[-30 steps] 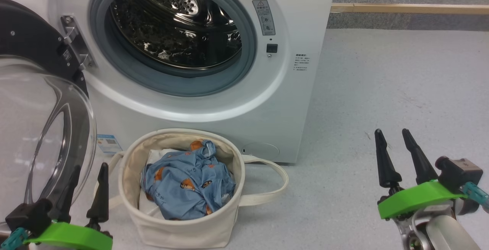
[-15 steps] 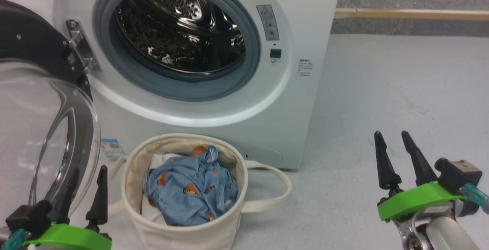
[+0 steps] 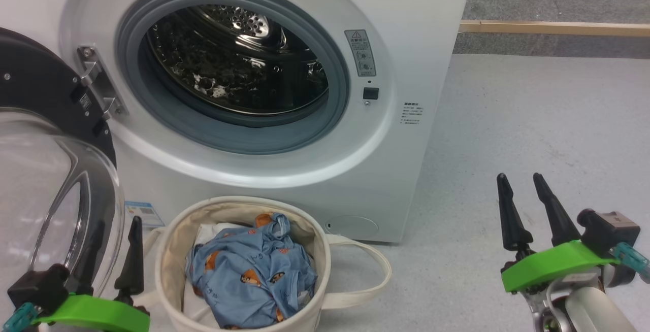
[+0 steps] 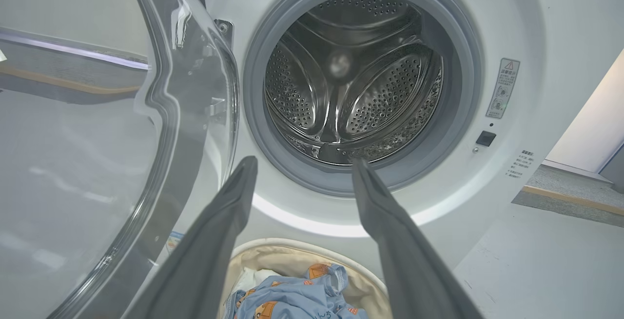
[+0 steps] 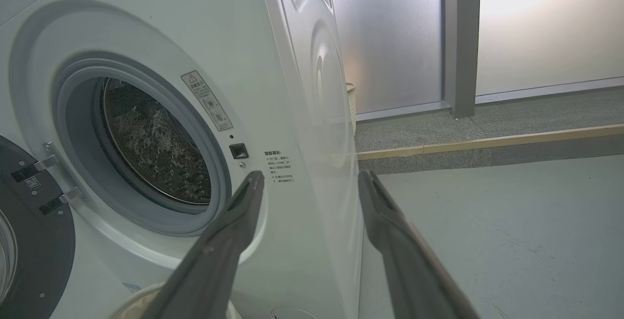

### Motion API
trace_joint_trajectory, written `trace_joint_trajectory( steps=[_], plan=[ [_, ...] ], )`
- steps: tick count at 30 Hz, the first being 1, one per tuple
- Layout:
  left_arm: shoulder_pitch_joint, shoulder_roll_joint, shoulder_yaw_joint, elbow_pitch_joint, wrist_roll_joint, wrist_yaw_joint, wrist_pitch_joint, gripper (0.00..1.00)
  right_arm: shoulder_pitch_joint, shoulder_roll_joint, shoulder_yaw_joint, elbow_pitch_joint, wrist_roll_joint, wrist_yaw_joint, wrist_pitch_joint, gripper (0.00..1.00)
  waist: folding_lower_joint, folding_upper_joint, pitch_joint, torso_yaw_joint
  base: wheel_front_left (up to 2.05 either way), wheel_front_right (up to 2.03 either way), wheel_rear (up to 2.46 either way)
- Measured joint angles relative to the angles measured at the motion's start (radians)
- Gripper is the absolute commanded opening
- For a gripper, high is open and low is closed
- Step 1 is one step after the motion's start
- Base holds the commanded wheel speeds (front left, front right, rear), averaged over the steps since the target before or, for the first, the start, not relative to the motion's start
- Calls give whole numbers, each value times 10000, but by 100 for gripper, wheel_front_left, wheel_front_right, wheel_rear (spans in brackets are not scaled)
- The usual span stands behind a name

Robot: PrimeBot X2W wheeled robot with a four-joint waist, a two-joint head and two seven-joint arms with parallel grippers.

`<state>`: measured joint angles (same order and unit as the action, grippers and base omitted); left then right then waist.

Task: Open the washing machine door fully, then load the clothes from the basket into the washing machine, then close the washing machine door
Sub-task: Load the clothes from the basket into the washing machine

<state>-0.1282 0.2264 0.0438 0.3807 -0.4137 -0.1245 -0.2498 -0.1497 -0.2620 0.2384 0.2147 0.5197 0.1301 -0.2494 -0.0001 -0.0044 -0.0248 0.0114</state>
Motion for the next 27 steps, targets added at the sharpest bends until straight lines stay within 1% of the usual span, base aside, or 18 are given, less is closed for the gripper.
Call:
trace_joint_trajectory(
  steps=[7,11,14,15,17,18,24,27],
  plan=[
    [-5,-148,-44,196,0,-2,0,100,-1,0,84,29,0,0,0,100,1,0,20,7,0,0,0],
    [-46,-330,-40,468,-19,-2,0,100,-1,-2,128,31,15,0,0,100,1,0,66,-12,0,0,0],
    [-139,-401,-73,593,-6,15,0,100,0,4,115,33,242,0,0,100,0,0,123,-44,0,0,0],
    [-200,-399,-77,644,71,46,0,100,0,4,119,31,316,0,0,100,1,0,146,-56,0,0,0],
    [-287,-424,-86,686,334,259,0,100,0,4,130,33,399,0,0,100,1,0,210,-89,0,0,0],
    [-319,-458,-115,688,414,278,0,100,0,2,142,35,428,0,0,100,1,0,241,-107,0,0,0],
    [-421,-1047,-221,570,449,171,0,100,-4,-58,426,19,504,0,0,100,1,0,453,-244,0,0,0],
    [-496,-1172,-205,596,282,82,0,100,-47,-186,585,-36,545,0,0,100,1,0,622,-321,0,0,0]
  ],
)
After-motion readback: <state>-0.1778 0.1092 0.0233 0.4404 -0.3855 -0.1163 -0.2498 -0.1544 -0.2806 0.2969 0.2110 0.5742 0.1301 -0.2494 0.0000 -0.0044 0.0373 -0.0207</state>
